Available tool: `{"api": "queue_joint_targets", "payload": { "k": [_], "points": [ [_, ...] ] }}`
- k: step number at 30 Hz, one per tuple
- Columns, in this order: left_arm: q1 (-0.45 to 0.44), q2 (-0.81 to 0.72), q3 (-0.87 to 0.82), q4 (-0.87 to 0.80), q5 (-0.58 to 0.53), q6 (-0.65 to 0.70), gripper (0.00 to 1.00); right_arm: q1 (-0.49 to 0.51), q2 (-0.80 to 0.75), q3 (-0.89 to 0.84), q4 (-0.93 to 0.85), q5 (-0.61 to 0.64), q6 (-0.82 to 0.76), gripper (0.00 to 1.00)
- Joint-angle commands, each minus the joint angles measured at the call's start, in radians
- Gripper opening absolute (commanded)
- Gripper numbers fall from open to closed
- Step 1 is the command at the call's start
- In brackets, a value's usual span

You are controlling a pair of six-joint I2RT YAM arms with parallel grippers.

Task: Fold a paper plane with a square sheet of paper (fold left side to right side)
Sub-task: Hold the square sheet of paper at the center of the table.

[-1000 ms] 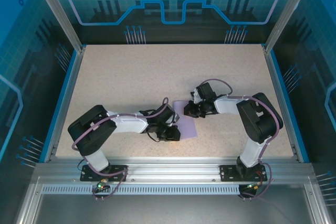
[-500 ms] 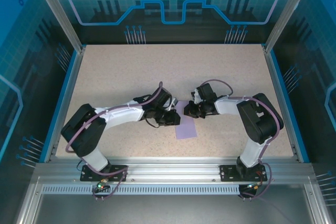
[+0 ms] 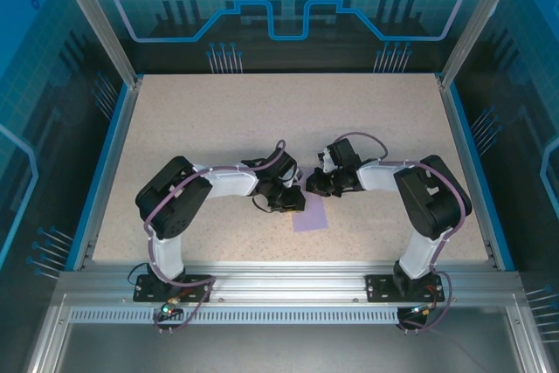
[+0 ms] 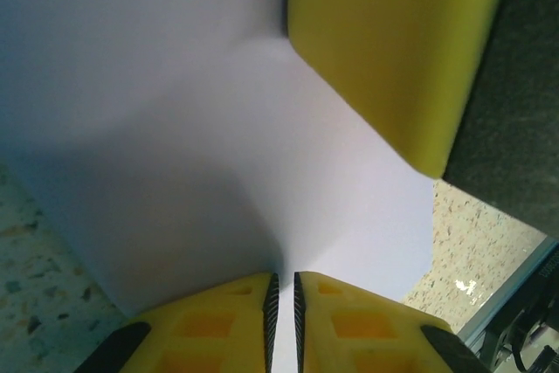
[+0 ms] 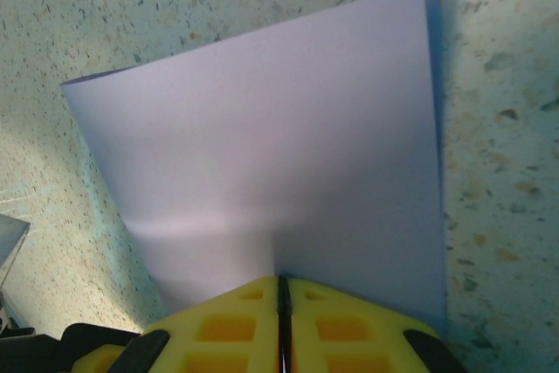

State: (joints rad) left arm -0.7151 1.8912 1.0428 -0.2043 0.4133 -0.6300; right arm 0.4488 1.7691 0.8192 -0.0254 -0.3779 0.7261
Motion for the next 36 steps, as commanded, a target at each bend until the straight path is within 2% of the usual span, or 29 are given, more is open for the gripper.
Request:
{"api": "queue_joint_targets", "payload": {
  "k": [1,7,13,17,22,27,32,36],
  "points": [
    [-0.001,0.025,-0.02,0.007,0.005,-0.03,0.18,-0.004,0.008,-0.027,-0.07,0.067,-0.008,0.12],
    [-0.006,0.025,-0.056,0.011,-0.003,-0.077,0.17,-0.004,-0.065,0.008,-0.065,0.08,-0.022,0.17],
    [-0.009,0.031,-0.061,0.005,-0.014,-0.081,0.17,-0.001,-0.207,-0.016,-0.134,0.124,-0.051,0.25],
    [-0.009,0.022,-0.055,-0.013,-0.027,-0.073,0.17,0.014,-0.329,-0.09,-0.191,0.145,-0.045,0.23],
    [-0.009,0.01,-0.055,-0.028,-0.04,-0.065,0.17,0.048,-0.43,-0.173,-0.235,0.132,-0.019,0.12],
    [-0.01,0.006,-0.053,-0.033,-0.047,-0.06,0.17,0.082,-0.416,-0.216,-0.194,0.079,0.015,0.09],
    [-0.011,0.008,-0.048,-0.038,-0.049,-0.057,0.17,0.101,-0.333,-0.211,-0.135,0.058,0.039,0.09],
    [-0.012,0.008,-0.043,-0.042,-0.049,-0.056,0.17,0.116,-0.265,-0.178,-0.163,0.05,0.033,0.09]
  ]
}}
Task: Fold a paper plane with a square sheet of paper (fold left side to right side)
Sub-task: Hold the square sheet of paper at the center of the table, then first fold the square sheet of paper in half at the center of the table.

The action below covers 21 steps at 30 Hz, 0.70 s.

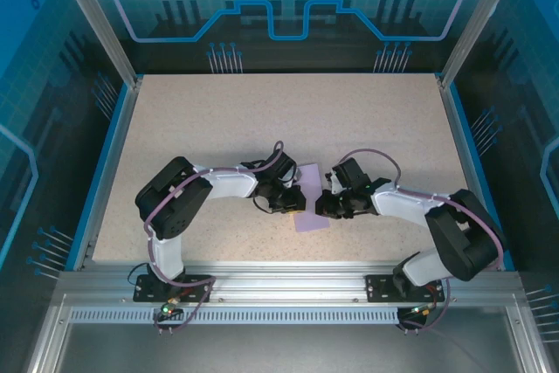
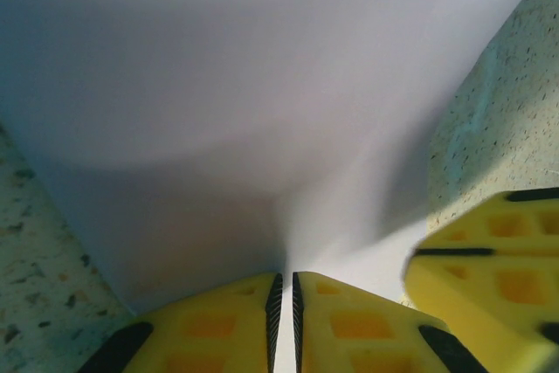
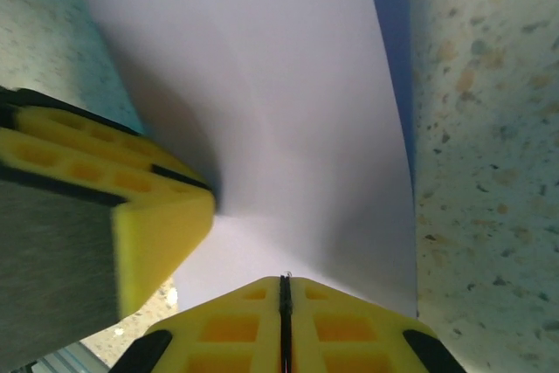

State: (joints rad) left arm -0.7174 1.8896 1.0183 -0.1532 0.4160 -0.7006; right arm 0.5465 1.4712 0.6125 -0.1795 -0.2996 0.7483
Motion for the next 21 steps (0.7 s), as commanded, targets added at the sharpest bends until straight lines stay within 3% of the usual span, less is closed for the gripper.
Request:
{"api": "queue_joint_targets", "payload": {
  "k": [1,16,21],
  "points": [
    [-0.01,0.01,-0.017,-0.092,-0.05,0.014,0.17,0.018,0.043,0.03,-0.02,-0.023,0.009,0.09],
    [0.019,-0.066,0.04,-0.054,0.017,0.04,0.22,0.007,0.095,0.001,-0.132,0.038,-0.021,0.09],
    [0.034,-0.028,0.056,-0.011,0.065,0.055,0.18,0.003,0.095,-0.003,-0.139,0.044,-0.026,0.09]
  ]
}}
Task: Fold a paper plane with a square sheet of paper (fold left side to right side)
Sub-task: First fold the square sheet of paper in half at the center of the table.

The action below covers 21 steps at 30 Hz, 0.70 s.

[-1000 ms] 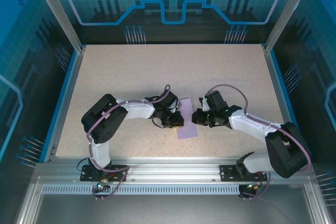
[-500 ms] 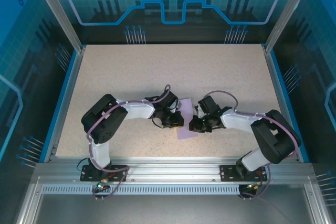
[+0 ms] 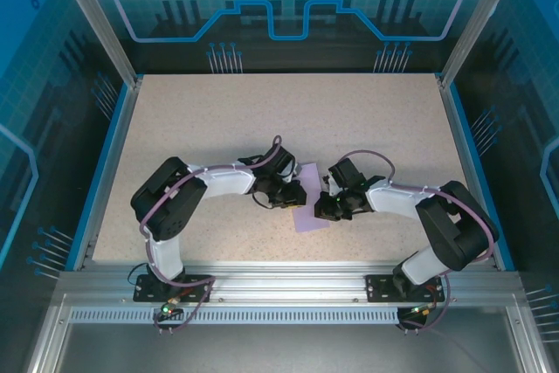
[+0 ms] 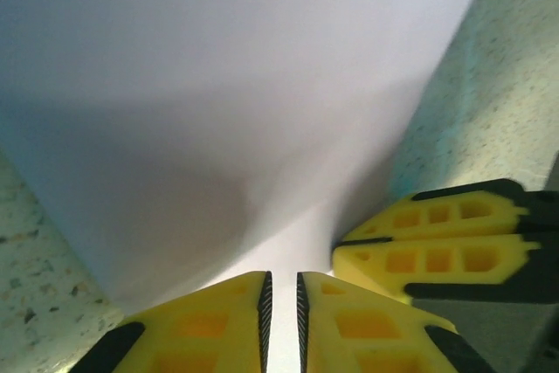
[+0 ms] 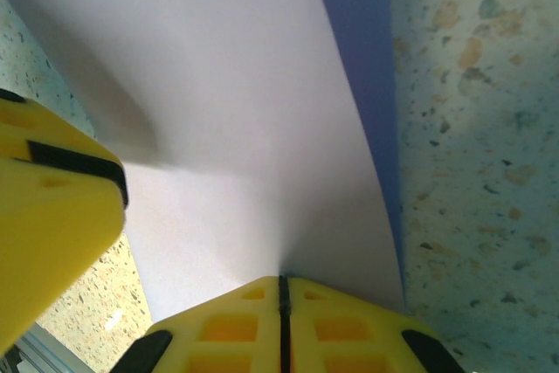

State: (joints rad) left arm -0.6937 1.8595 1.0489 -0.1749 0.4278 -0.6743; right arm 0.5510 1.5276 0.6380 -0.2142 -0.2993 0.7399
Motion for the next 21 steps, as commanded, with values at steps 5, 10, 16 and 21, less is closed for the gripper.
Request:
{"api": "queue_joint_targets", "payload": {
  "k": [5,10,16,21],
  "points": [
    [0.018,0.045,0.015,0.085,0.074,0.031,0.11,-0.007,0.039,-0.029,-0.111,0.045,-0.02,0.09],
    [0.032,0.054,-0.023,0.153,0.071,0.028,0.08,-0.012,0.036,-0.029,-0.12,0.048,-0.028,0.09],
    [0.05,0.05,-0.073,0.198,0.06,0.021,0.06,-0.015,0.035,-0.026,-0.139,0.061,-0.037,0.08],
    [0.063,0.052,-0.109,0.235,0.055,0.012,0.06,-0.022,0.037,-0.021,-0.159,0.071,-0.048,0.08]
  ]
}}
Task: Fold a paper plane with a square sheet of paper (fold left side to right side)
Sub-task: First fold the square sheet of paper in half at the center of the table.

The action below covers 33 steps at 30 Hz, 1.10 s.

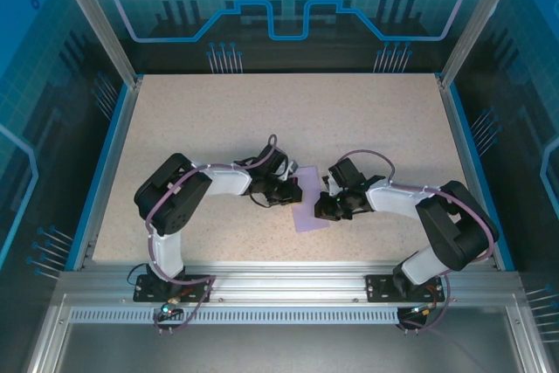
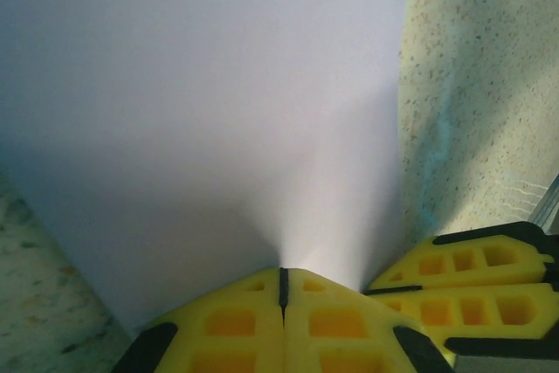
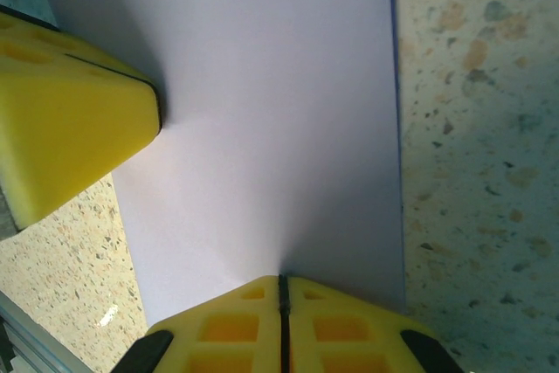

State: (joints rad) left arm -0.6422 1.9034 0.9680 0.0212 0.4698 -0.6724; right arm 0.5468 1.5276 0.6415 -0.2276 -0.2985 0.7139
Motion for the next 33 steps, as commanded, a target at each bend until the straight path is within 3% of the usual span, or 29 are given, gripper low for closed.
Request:
{"api": "queue_joint_targets", "payload": {
  "k": [1,14,33],
  "points": [
    [0.016,0.008,-0.035,0.047,0.011,0.008,0.05,-0.018,0.037,-0.025,-0.15,0.071,-0.025,0.08],
    [0.073,-0.001,-0.077,0.094,-0.024,0.005,0.05,-0.032,0.035,-0.05,-0.145,0.063,-0.033,0.07],
    [0.203,0.062,0.052,0.034,-0.019,0.063,0.06,-0.032,0.04,-0.06,-0.124,0.038,-0.022,0.06]
  ]
}}
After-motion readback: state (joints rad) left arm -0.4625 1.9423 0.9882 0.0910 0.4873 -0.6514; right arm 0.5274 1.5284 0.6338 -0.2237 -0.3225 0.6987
